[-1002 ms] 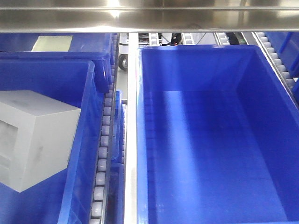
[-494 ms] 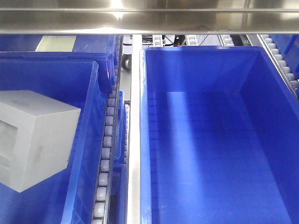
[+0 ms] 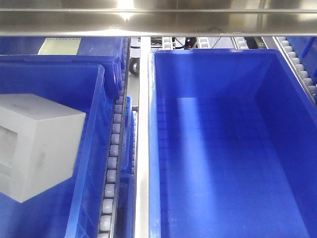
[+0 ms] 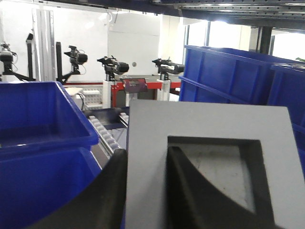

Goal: Sort gray base to blue bin
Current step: 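Swing the left arm over the blue bin and lower the block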

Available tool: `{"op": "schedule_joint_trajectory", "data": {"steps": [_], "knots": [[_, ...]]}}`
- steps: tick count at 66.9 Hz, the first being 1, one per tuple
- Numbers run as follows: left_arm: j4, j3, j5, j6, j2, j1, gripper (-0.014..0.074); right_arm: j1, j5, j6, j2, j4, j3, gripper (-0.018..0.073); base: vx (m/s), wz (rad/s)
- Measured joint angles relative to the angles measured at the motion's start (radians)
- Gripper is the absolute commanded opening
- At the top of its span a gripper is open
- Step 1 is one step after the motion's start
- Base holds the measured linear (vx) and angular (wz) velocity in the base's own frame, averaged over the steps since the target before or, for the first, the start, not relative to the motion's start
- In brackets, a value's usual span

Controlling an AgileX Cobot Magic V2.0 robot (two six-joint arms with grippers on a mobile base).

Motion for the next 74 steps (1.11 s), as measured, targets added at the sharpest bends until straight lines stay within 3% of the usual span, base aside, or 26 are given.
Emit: {"op": "schedule_joint_trajectory", "data": {"steps": [11, 42, 48, 55, 62, 74], "knots": [[0.000, -0.049, -0.008, -0.007, 0.150, -0.081, 0.0002, 0.000, 0.000, 0.000, 0.000, 0.000, 0.000, -0.0005, 0.00, 0.00], [0.000, -0.412, -0.199, -0.008, 0.858, -0.450, 0.0002, 0.000, -0.001, 0.000, 0.000, 0.000, 0.000, -0.0005, 0.00, 0.00], [0.001, -0.532, -0.200, -0.012, 1.025, -0.479, 0.0002, 0.000, -0.001, 0.000, 0.000, 0.000, 0.000, -0.0005, 0.00, 0.00], [0.001, -0.678, -0.158, -0.071, 1.207, -0.483, 0.0004, 0.000, -0.001, 0.000, 0.000, 0.000, 0.000, -0.0005, 0.00, 0.00], [0.001, -0.836, -0.056, -0.124, 1.360, -0.486, 0.0004, 0.000, -0.002, 0.000, 0.000, 0.000, 0.000, -0.0005, 0.00, 0.00], [0.001, -1.034, 0.139, -0.135, 1.562, -0.489, 0.0019, 0.000, -0.002, 0.000, 0.000, 0.000, 0.000, -0.0005, 0.00, 0.00]]}}
